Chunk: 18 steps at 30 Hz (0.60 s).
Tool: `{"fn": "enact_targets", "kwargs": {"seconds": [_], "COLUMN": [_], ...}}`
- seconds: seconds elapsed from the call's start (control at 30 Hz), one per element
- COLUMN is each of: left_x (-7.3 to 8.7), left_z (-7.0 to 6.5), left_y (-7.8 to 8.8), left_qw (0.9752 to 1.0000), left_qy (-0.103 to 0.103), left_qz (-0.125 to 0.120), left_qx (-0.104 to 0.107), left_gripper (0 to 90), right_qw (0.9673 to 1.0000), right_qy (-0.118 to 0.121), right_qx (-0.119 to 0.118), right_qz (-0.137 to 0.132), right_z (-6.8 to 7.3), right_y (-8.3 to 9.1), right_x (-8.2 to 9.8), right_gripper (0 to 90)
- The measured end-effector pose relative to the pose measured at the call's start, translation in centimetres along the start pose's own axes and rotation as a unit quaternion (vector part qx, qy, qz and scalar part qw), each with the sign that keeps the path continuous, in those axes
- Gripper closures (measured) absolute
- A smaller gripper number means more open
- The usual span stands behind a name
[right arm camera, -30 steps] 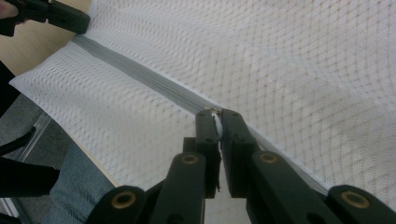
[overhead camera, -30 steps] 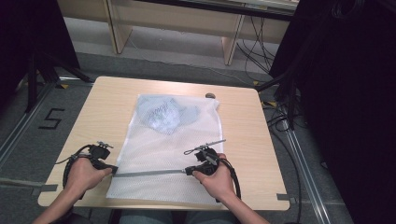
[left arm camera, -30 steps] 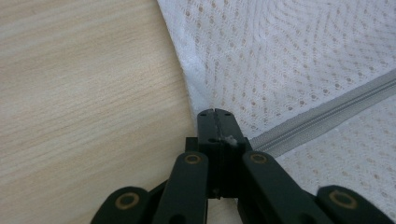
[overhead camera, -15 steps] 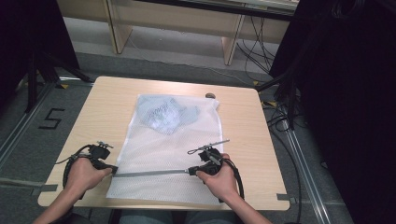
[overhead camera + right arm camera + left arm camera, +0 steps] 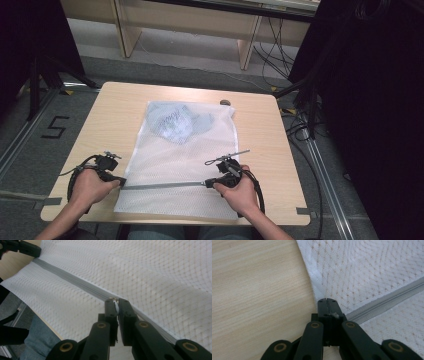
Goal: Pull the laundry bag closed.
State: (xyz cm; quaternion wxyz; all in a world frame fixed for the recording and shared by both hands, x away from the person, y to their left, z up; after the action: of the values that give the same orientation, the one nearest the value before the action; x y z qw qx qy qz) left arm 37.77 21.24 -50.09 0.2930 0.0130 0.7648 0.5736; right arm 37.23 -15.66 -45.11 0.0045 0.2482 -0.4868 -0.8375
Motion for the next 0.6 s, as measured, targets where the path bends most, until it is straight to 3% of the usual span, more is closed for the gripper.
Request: {"fn": "enact_targets", "kwargs": {"seconds": [0.1, 0.13, 0.27, 0.3, 0.47, 0.6], "left_x": [0.0, 0.0, 0.0, 0.0, 0.0, 0.0], "left_z": [0.0, 0.0, 0.0, 0.0, -0.1, 0.0], "left_y": [0.0, 0.0, 0.0, 0.0, 0.0, 0.0], "left_qw": [1.0, 1.0, 1.0, 1.0, 1.0, 1.0], "left_qy": [-0.001, -0.001, -0.004, -0.004, -0.005, -0.005], "left_qz": [0.0, 0.001, 0.004, 0.004, 0.004, 0.004], "left_qx": [0.0, 0.0, -0.001, -0.001, -0.002, -0.002], "left_gripper": [89.9, 89.9, 89.8, 89.9, 89.9, 89.9], "right_qw": [1.0, 0.9999, 1.0, 0.9998, 0.9999, 0.9999], "right_qy": [0.005, -0.01, -0.003, -0.02, 0.0, -0.006], "right_qx": [0.003, 0.003, 0.007, 0.003, 0.008, 0.01], "right_qz": [-0.004, -0.001, -0.003, 0.004, -0.007, -0.002], "right_z": [-0.3, -0.2, -0.6, -0.4, -1.1, -1.4], "right_y": [0.1, 0.1, 0.3, 0.4, 0.6, 0.7], "right_x": [0.0, 0.1, 0.2, 0.3, 0.2, 0.4], "right_gripper": [87.0, 87.0, 87.0, 87.0, 86.9, 87.0]}}
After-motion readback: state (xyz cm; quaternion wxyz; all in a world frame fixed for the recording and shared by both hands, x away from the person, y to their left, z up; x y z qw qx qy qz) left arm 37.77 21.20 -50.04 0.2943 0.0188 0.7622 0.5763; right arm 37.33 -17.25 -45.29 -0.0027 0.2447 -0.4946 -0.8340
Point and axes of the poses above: each handheld gripper's, and its own axes: y roughly backward along the jaws, x roughly out of its underside, z roughly to its left, the point moved 1 cm from there along -y, roughly forward along the jaws, and after that the axes turned 6 degrees about -y, right-handed, at the moved point
